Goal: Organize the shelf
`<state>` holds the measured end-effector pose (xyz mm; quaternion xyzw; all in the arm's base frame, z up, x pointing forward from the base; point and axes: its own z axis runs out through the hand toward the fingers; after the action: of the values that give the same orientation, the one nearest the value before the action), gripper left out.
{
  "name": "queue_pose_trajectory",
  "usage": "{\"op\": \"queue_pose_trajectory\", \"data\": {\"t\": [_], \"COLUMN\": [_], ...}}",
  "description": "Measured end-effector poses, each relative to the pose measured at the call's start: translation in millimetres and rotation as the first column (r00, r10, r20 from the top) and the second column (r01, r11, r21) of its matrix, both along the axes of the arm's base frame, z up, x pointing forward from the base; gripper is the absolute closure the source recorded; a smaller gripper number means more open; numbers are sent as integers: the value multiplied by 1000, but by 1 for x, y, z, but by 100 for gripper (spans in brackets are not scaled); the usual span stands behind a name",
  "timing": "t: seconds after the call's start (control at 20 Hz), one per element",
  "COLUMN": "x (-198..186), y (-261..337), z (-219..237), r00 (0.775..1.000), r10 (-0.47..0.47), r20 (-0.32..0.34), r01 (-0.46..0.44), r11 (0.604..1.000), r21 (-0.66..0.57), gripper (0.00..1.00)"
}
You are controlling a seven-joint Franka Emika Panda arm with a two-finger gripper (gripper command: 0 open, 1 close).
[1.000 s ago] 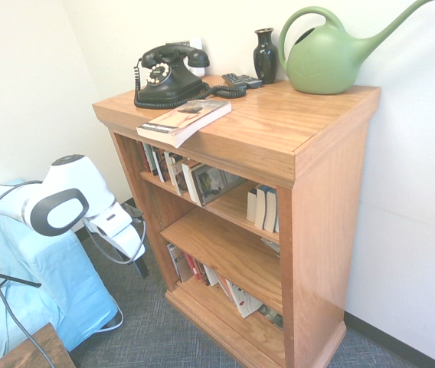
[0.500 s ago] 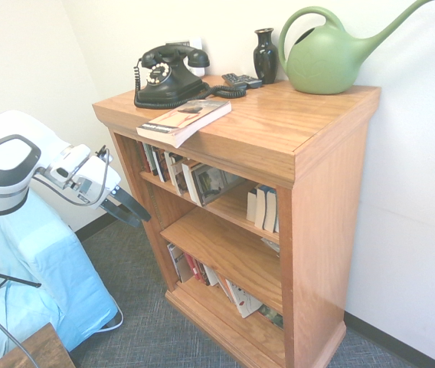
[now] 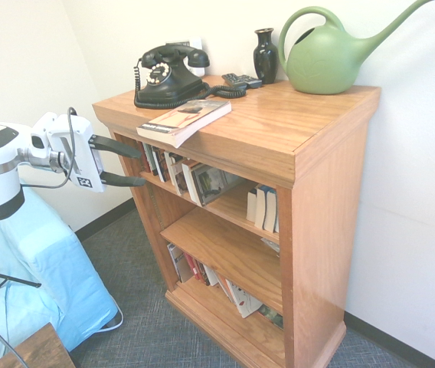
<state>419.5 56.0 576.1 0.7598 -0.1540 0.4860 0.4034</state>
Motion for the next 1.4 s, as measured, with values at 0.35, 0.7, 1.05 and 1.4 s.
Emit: {"op": "queue_pose_trajectory", "data": {"t": [0.35,0.7,1.05,1.4], "x": [39,81,110,111], "y": [1,18,17,10], "z": [-6,1,0,2], "r00": [989,981,986,988], "r10": [141,184,160,145], "r20": [50,53,54,59], "r01": [-134,-176,-152,-136], "r11": [984,976,979,981], "r21": [-118,-131,-139,-139], "gripper": [0,0,100,100]}}
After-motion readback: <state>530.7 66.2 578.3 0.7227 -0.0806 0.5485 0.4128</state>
